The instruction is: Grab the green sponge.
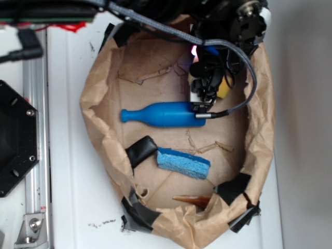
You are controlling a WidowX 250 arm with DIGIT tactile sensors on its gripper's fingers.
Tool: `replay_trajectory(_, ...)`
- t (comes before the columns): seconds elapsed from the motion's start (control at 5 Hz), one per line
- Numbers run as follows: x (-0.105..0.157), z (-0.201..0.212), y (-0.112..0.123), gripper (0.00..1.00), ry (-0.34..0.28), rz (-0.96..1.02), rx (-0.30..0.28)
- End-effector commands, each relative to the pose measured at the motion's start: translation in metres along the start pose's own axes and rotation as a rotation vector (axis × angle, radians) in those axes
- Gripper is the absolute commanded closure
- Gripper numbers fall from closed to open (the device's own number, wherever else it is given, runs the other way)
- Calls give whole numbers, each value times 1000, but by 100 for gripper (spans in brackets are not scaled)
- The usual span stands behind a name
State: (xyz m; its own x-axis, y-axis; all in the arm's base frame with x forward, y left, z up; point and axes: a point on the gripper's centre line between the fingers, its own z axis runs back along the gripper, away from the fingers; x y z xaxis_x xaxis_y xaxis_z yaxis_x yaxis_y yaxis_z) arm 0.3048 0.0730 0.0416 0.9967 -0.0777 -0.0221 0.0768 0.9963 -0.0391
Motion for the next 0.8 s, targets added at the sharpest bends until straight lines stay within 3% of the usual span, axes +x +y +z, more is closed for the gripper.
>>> replay_trajectory(0.0, -3, 5, -12, 100, -68, -21, 53)
replay_trajectory(0.2, -7, 26, -17, 100, -81, -6, 34)
replay_trajectory(0.6, -20, 101, -42, 100, -132, -45, -88)
